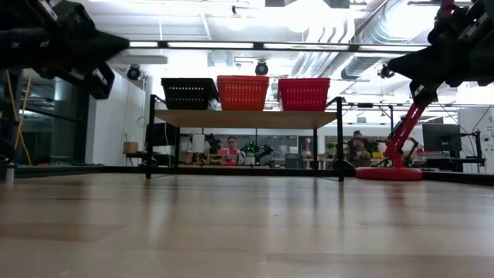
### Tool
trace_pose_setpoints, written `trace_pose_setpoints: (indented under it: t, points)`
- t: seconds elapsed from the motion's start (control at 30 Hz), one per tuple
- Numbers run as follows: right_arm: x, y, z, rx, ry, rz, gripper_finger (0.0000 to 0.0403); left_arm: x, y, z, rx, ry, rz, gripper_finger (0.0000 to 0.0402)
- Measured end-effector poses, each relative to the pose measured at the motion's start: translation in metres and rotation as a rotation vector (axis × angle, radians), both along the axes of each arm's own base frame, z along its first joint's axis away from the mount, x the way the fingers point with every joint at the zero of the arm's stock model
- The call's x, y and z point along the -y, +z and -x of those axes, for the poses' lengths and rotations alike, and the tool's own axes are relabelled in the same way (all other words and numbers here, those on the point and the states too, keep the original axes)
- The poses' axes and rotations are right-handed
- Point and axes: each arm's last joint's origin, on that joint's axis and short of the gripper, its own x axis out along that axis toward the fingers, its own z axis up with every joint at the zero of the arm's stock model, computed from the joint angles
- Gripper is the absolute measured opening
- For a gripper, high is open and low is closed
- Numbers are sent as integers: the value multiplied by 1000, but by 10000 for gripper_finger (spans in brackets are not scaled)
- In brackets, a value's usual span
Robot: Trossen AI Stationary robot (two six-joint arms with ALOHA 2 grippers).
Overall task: Stack baskets on shelf by color
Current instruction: Return to Home Position
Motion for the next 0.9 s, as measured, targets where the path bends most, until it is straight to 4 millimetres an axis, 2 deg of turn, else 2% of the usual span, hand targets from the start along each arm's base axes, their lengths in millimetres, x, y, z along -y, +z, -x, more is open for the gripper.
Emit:
trace_pose_setpoints:
  t: [0.3,0.4,0.5,0.9]
  points:
    - [-1,1,1,11,12,-1,0,1,10,18,120,-5,-6,1]
    - [-1,1,1,11,11,-1,0,1,4,22,72,3,-4,1]
    - [-1,1,1,11,12,-1,0,1,-8,21,-52,2,3,1]
    - [-1,0,0,-1,11,0,0,8,-7,21,-38,-72,0,1]
